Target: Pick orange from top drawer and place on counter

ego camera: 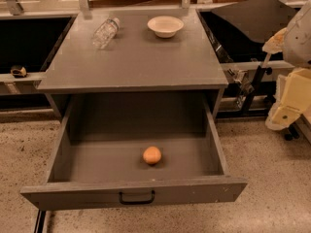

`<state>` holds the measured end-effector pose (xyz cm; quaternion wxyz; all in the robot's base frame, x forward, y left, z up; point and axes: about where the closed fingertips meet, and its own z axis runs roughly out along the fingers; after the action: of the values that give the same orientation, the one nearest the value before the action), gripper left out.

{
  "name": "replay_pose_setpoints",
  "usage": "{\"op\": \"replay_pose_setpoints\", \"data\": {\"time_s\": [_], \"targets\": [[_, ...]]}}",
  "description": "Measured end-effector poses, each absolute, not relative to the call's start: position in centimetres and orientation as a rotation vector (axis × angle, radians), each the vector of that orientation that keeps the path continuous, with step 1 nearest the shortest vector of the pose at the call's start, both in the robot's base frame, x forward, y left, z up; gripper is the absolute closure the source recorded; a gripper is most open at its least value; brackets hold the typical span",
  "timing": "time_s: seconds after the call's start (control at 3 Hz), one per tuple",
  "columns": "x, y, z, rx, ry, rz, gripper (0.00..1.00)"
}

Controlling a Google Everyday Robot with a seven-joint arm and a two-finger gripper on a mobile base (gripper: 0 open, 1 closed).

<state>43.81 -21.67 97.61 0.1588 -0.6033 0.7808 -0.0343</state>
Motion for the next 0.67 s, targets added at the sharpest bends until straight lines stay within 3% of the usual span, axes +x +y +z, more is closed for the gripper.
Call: {"op": "replay_pose_setpoints", "data": {"time_s": [0.67], "targets": [[45.3, -19.3, 95.3, -1.738, 2.192, -0.078, 0.0]]}}
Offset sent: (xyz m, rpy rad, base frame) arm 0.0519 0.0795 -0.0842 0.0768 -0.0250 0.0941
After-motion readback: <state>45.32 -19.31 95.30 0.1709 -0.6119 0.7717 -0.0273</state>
